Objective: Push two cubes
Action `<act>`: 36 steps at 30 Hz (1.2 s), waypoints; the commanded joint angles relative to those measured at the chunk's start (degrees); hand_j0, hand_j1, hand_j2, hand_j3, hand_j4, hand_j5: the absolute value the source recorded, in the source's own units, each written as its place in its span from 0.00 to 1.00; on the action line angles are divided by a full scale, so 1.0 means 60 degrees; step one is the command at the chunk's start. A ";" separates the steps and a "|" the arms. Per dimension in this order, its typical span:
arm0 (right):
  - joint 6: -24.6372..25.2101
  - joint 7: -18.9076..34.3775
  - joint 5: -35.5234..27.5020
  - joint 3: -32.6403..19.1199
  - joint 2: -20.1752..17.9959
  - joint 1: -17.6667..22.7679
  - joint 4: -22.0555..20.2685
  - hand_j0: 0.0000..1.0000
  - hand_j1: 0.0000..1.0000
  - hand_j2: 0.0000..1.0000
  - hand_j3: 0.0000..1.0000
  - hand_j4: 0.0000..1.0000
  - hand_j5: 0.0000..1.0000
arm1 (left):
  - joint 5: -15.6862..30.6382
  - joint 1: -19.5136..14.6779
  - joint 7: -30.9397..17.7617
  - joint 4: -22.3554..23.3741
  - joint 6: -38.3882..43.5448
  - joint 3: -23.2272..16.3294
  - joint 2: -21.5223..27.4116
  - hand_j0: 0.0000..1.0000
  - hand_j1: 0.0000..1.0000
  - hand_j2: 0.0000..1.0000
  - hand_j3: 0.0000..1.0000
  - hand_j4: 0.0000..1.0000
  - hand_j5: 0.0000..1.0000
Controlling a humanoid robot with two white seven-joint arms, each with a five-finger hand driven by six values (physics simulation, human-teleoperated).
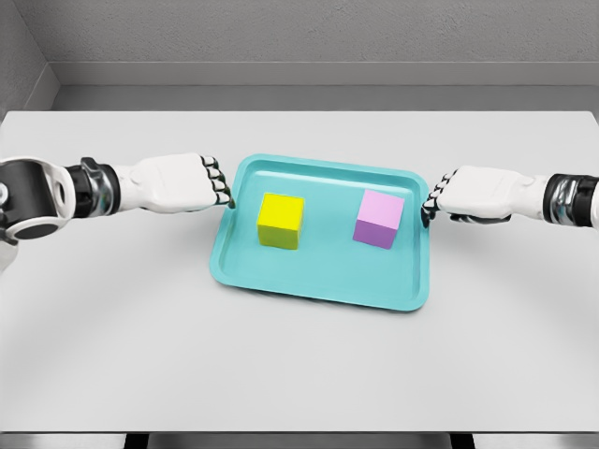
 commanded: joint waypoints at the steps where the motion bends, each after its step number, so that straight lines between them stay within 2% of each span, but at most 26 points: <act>1: 0.0024 -0.0003 -0.0086 -0.0025 -0.0011 0.0000 0.0010 0.52 0.52 0.52 0.52 0.52 0.52 | 0.0010 0.0015 -0.0002 0.0021 0.0019 0.0004 -0.0038 0.81 0.81 0.81 0.81 0.81 0.81; 7: 0.0024 -0.0003 -0.0233 -0.0069 0.0018 0.0073 -0.0020 0.49 0.49 0.49 0.49 0.49 0.49 | 0.0024 0.0249 -0.0002 0.0079 0.0019 0.0019 -0.0038 0.81 0.81 0.81 0.81 0.81 0.81; 22: 0.0024 -0.0003 -0.0233 -0.0055 0.0282 0.0117 -0.0239 0.50 0.50 0.50 0.50 0.50 0.50 | -0.0108 0.0190 -0.0017 0.0108 0.0019 0.0019 -0.0492 0.81 0.81 0.81 0.81 0.81 0.81; 34: 0.0024 -0.0003 -0.0115 0.0018 0.0750 0.0132 -0.0005 0.50 0.50 0.50 0.50 0.50 0.50 | -0.0122 0.0205 -0.0061 0.0079 0.0019 0.0004 -0.0668 0.81 0.81 0.81 0.81 0.81 0.81; 36: 0.0024 -0.0003 -0.0101 0.0018 0.0868 0.0117 0.0273 0.50 0.50 0.50 0.50 0.50 0.50 | -0.0122 0.0205 -0.0222 0.0079 0.0019 0.0019 -0.0800 0.81 0.81 0.81 0.81 0.81 0.81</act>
